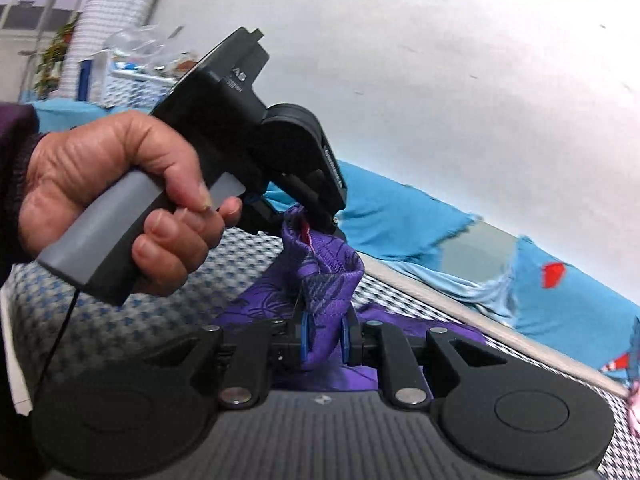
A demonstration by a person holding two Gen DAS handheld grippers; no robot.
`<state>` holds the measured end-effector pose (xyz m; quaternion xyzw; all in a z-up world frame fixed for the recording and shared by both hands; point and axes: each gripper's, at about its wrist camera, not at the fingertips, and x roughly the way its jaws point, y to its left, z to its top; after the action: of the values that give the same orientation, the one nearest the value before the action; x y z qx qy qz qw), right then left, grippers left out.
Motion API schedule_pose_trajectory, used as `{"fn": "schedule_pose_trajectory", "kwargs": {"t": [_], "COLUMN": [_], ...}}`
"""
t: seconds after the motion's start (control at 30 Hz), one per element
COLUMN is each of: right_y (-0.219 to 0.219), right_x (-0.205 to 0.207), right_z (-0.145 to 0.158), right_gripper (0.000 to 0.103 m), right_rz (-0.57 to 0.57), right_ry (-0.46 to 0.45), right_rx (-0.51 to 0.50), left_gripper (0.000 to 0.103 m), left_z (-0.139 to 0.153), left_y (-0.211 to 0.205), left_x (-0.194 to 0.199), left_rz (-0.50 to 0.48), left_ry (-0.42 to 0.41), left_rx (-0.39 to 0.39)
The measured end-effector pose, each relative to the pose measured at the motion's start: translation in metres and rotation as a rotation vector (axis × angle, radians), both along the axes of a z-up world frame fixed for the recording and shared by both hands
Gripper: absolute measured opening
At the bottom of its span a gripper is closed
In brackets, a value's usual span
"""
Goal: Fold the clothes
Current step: 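Lift the held garment edge with both grippers and fold it over the garment, then lay the folded edge down and open both grippers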
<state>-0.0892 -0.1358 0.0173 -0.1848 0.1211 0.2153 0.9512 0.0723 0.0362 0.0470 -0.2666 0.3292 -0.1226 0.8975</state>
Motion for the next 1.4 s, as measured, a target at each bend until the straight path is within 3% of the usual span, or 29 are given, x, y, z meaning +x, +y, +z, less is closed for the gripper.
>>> {"fn": "schedule_pose_trajectory", "kwargs": {"t": [0.37,0.63,0.73,0.8,0.93,1.07,1.23,1.4], "right_y": [-0.07,-0.114,-0.13,-0.138,-0.155,-0.167,-0.179,-0.174], "right_x": [0.023,0.045,0.054,0.06,0.073,0.075,0.068,0.065], "right_z": [0.007,-0.002,-0.006,-0.012,-0.023,-0.02,-0.013,-0.008], "right_gripper": [0.015,0.015,0.015,0.015,0.023,0.027,0.027,0.027], "right_rz": [-0.221,-0.361,-0.42,-0.465,-0.567,-0.689,-0.709,-0.631], "right_ry": [0.019,0.138,0.211,0.266,0.379,0.355,0.324,0.309], "right_rx": [0.079,0.157,0.208,0.231,0.28,0.267,0.308,0.331], "left_gripper": [0.015,0.021,0.027,0.038,0.055,0.074,0.078,0.083], "left_z": [-0.008,-0.034,-0.048,-0.056,-0.053,-0.035,-0.016,-0.01], "left_y": [-0.103,-0.164,-0.177,-0.185,-0.189,-0.183,-0.157,-0.122], "left_x": [0.043,0.066,0.072,0.076,0.078,0.07,0.058,0.038], "left_rz": [-0.123,-0.203,-0.225,-0.239,-0.268,-0.261,-0.245,-0.208], "left_ry": [0.005,0.031,0.054,0.071,0.08,0.039,0.028,0.04], "left_rx": [0.048,0.12,0.128,0.127,0.095,0.11,0.16,0.242]}}
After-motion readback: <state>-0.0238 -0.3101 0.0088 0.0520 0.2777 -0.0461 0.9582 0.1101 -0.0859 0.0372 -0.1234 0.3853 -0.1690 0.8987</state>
